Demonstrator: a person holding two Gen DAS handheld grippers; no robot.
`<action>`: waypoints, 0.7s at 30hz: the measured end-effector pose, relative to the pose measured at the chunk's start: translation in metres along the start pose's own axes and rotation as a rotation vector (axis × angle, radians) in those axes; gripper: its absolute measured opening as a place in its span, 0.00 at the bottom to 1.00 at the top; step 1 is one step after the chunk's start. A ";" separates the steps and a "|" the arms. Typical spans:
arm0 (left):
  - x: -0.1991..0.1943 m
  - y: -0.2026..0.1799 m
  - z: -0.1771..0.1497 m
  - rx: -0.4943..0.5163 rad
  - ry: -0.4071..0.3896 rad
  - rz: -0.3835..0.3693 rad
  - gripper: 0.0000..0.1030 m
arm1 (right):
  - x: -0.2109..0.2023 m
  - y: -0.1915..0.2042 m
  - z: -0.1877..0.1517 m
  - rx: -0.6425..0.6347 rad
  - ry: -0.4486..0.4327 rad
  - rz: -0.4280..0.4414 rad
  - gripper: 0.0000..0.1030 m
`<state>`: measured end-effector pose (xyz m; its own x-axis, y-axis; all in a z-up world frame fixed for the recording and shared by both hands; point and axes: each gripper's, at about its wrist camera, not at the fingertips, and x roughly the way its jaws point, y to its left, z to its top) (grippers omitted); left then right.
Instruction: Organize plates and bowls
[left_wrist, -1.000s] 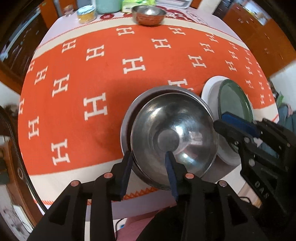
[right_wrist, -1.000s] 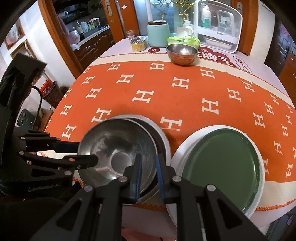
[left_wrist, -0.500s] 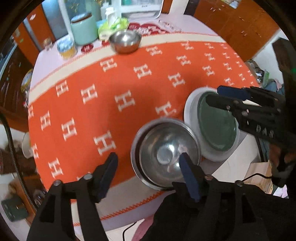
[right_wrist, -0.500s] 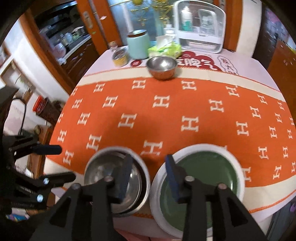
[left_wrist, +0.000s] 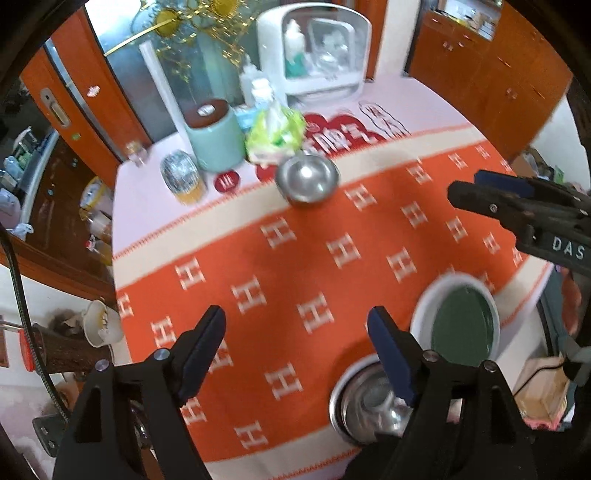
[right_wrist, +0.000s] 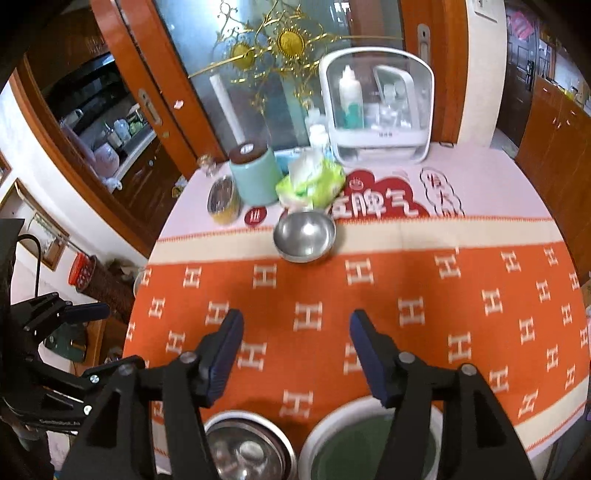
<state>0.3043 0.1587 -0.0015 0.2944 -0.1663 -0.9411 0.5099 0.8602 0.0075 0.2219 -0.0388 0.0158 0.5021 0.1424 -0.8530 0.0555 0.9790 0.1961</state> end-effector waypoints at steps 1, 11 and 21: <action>0.002 0.003 0.010 -0.007 -0.007 0.013 0.76 | 0.001 0.000 0.005 0.001 -0.003 -0.001 0.59; 0.048 0.023 0.055 -0.093 -0.007 0.029 0.76 | 0.042 -0.032 0.048 0.100 -0.031 -0.012 0.59; 0.111 0.033 0.075 -0.174 -0.089 -0.039 0.76 | 0.114 -0.076 0.048 0.332 -0.015 0.051 0.59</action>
<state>0.4144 0.1319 -0.0803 0.3517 -0.2367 -0.9057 0.3776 0.9212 -0.0942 0.3167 -0.1036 -0.0732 0.5236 0.1859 -0.8315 0.3068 0.8693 0.3875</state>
